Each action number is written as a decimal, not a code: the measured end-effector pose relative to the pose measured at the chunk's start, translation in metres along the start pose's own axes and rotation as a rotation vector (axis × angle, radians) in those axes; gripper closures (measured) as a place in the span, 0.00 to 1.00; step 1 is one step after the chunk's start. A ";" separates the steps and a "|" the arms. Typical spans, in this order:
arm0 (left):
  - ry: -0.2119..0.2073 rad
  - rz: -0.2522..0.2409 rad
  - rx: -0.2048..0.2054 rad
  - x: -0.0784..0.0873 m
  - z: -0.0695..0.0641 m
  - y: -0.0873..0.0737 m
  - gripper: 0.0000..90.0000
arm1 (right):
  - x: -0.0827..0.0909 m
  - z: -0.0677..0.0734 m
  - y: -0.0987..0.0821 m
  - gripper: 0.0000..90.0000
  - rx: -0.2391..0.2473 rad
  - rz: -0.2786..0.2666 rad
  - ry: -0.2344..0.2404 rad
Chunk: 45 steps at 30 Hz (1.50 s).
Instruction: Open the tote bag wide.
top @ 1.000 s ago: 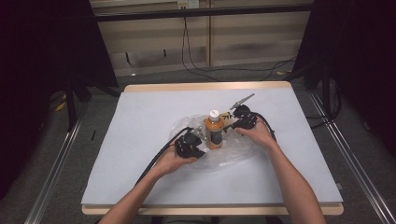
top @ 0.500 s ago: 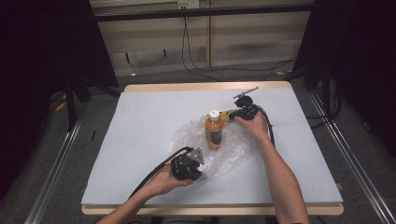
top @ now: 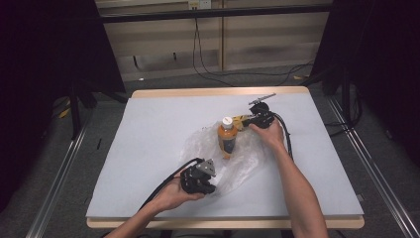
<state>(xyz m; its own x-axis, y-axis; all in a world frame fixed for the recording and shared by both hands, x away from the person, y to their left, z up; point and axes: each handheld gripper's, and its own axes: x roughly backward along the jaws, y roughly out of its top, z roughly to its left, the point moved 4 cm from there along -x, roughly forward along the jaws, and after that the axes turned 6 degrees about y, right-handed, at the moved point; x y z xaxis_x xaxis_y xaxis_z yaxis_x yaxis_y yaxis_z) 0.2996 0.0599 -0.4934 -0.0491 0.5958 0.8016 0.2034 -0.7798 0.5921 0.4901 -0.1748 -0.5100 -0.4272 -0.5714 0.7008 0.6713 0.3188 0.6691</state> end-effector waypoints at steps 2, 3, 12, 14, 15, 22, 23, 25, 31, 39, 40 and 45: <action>0.007 -0.027 0.017 0.004 0.005 0.003 1.00 | 0.007 0.004 0.001 1.00 0.014 -0.032 0.015; 0.007 -0.047 0.027 0.007 0.008 0.005 1.00 | 0.012 0.005 0.003 1.00 0.008 -0.060 0.032; 0.051 -0.164 0.097 0.028 0.027 0.009 1.00 | 0.061 0.030 0.001 1.00 0.076 -0.158 0.092; 0.061 -0.183 0.121 0.032 0.031 0.010 1.00 | 0.070 0.035 -0.003 1.00 0.084 -0.157 0.105; 0.072 -0.177 0.118 0.034 0.033 0.010 1.00 | 0.073 0.039 -0.005 1.00 0.104 -0.148 0.109; 0.113 -0.173 0.113 0.042 0.048 0.017 1.00 | 0.093 0.065 -0.018 1.00 0.171 -0.127 0.162; 0.099 -0.189 0.119 0.041 0.049 0.020 1.00 | 0.096 0.069 -0.020 1.00 0.183 -0.121 0.155; 0.103 -0.191 0.130 0.040 0.052 0.023 1.00 | 0.100 0.076 -0.022 1.00 0.196 -0.119 0.174; 0.104 -0.172 0.114 0.030 0.057 0.031 1.00 | 0.096 0.103 -0.036 1.00 0.235 -0.084 0.231; 0.141 -0.082 0.131 0.002 0.074 0.031 1.00 | 0.055 0.130 -0.044 1.00 0.280 0.011 0.299; 0.159 -0.053 0.131 0.002 0.078 0.028 1.00 | 0.049 0.129 -0.046 1.00 0.281 0.033 0.288; 0.188 -0.030 0.176 0.000 0.094 0.015 1.00 | 0.036 0.113 -0.060 1.00 0.272 0.130 0.231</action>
<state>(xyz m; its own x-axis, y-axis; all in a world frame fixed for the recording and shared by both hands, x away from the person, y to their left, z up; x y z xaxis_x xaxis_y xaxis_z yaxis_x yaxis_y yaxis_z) 0.3947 0.0663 -0.4927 -0.2349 0.5596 0.7948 0.3656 -0.7068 0.6057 0.3659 -0.1287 -0.4965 -0.1802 -0.6582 0.7310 0.5125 0.5714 0.6409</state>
